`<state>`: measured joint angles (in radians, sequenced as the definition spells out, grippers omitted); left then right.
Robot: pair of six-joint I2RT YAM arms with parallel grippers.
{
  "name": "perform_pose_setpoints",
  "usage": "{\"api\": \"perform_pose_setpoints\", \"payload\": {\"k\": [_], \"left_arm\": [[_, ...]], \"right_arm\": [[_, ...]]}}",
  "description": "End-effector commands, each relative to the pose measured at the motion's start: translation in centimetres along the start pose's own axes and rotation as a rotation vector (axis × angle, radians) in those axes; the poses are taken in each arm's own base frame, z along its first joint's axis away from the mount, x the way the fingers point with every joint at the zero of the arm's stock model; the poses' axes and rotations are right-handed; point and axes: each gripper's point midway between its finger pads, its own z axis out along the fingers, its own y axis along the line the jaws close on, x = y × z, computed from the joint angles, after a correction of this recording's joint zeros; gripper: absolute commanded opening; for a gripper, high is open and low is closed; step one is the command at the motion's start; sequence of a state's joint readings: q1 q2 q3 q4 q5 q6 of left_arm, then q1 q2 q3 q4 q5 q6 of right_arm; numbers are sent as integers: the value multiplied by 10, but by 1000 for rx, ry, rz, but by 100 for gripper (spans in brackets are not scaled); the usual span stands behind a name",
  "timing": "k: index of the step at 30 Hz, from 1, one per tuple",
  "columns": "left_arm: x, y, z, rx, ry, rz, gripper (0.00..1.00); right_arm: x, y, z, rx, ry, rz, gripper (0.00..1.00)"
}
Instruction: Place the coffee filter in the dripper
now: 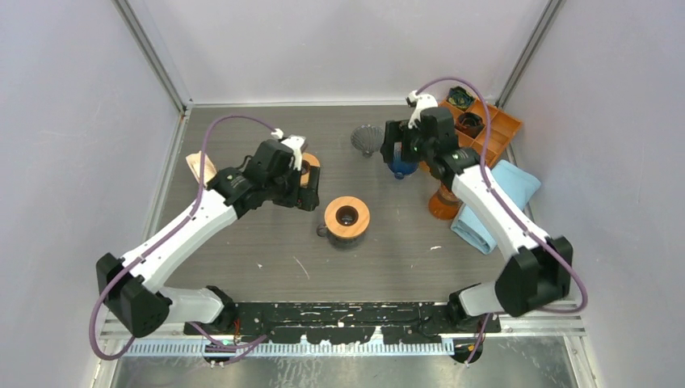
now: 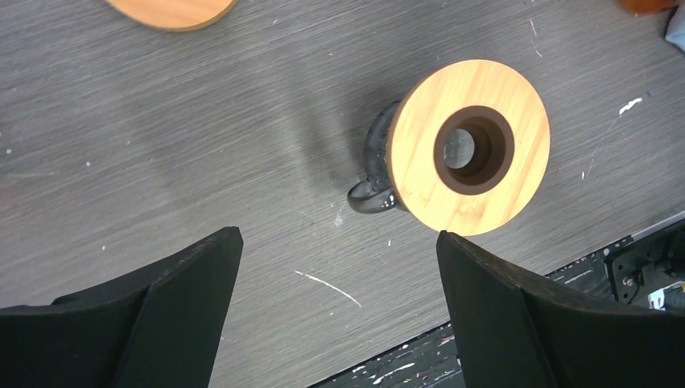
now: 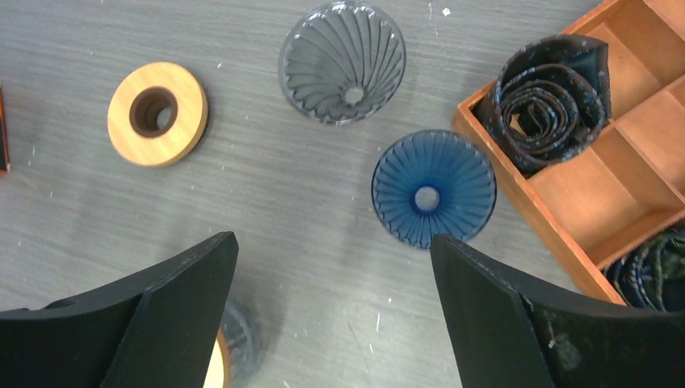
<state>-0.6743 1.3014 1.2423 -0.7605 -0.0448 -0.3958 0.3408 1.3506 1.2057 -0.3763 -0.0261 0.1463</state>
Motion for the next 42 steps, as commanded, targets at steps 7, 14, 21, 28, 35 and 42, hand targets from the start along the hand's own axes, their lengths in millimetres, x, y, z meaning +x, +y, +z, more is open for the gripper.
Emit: {"api": "perform_pose_setpoints", "payload": {"k": [7,14,21,28,35,42], "left_arm": [[4,30,-23,-35,-99,-144,99],[15,34,-16,-30,-71,-185,99],[23,32,-7,-18,-48,-239,99],[26,29,-1,13,-45,-295,99],[30,28,0,18,-28,-303,99],[30,28,-1,23,-30,-307,99]], "right_arm": [[-45,-23,82,-26,-31,127,83],[-36,-36,128,-34,17,156,76],[-28,-39,164,-65,50,184,68],[-12,-37,192,-94,98,229,58],[-6,-36,212,-113,113,255,44],[-6,-34,218,-127,116,282,20]]}}
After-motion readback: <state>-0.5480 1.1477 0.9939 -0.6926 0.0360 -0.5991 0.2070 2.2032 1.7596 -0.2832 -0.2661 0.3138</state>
